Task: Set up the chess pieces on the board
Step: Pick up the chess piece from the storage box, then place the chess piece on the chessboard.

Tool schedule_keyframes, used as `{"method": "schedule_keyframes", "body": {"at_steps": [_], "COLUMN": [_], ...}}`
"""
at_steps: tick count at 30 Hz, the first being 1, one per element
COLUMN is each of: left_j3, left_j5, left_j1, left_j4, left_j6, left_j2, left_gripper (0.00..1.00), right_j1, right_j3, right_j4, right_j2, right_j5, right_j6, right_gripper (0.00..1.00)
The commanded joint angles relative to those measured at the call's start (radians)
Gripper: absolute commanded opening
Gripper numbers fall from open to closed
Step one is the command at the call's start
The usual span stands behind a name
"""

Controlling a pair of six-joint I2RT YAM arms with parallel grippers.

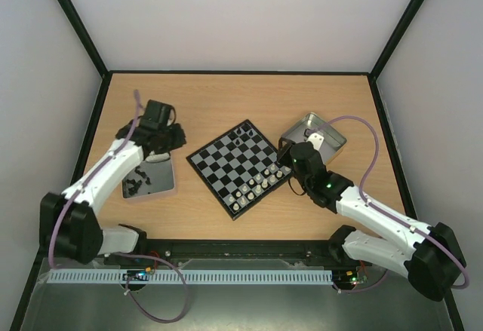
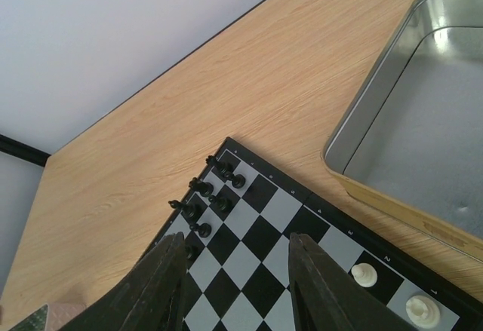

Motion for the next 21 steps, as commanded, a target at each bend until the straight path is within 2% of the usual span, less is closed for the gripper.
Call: {"method": "schedule_keyframes", "body": {"at_steps": [1,6,10,16,21], "left_j3": [0.097,0.240,0.337,0.364,0.371], "left_j5": [0.028,-0.071,-0.163,-0.211,-0.199], "left_j1": [-0.122,-0.255,-0.316,-0.333,-0.330], "left_j4": [0.029,-0.016,-0.060,-0.047,-0.026], "left_j6": [0.026,0.076,0.091,0.093,0.096], "left_j2": [0.151,0.348,0.492,0.582,0.625], "left_gripper": [0.09,0.09,0.09,0.09,0.09], "right_j1": [-0.005,-0.005,-0.005,-0.005,-0.005], "right_j3": [-0.001,-0.002,-0.004,-0.009,-0.011], "right_j4": [-0.006,-0.025,-0.036,-0.047,-0.042], "right_j2": [-0.027,-0.037,-0.043,-0.051,-0.047], "right_j5": [0.029,0.038,0.042,0.053,0.052], "right_j6": [0.032,0.034,0.040,0.038,0.036], "right_gripper": [0.36,0.37,0.36,0.37,0.37]}}
